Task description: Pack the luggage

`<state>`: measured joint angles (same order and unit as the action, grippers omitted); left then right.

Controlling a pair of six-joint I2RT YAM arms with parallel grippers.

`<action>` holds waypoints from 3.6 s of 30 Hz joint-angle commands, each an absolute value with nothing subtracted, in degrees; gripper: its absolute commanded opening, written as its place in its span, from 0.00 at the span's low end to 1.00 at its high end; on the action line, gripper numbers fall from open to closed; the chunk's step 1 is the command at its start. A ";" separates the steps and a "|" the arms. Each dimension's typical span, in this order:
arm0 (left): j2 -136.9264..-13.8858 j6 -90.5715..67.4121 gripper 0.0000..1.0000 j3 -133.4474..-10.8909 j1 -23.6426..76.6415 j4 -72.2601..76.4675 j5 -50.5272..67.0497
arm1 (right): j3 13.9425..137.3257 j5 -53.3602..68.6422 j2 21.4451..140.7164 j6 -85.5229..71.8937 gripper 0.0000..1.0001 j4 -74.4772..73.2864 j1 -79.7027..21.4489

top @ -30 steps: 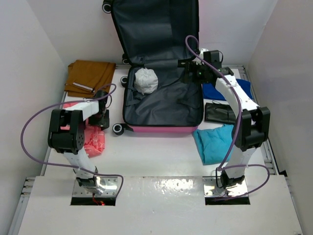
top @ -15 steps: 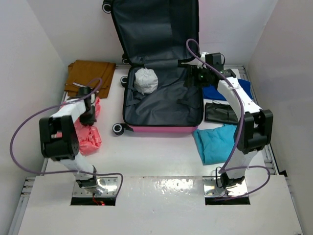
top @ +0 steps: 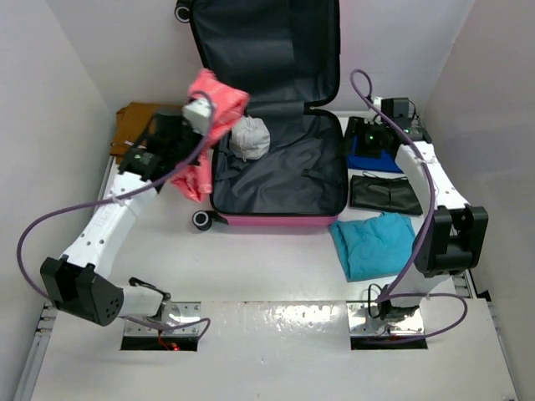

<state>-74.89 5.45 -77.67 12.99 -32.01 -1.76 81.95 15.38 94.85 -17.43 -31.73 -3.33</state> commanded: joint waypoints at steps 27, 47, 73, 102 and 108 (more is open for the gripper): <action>-103.18 32.70 0.00 -68.55 41.13 -7.12 -11.15 | 71.54 19.42 80.42 -18.81 0.62 -31.11 9.40; -77.78 8.45 0.87 -81.38 28.49 -19.25 -9.56 | 74.09 27.33 83.85 -16.43 0.75 -31.38 3.34; -141.31 11.95 0.92 -132.27 -1.84 -37.97 -3.69 | 79.19 22.94 90.00 -13.97 0.77 -34.01 2.02; -149.60 9.84 0.23 -128.77 -7.03 -43.33 1.66 | 85.25 23.12 96.42 -13.98 0.68 -34.19 0.70; -139.85 8.27 0.00 -121.74 -7.03 -42.63 8.76 | 83.94 23.90 95.36 -13.54 0.64 -34.19 0.70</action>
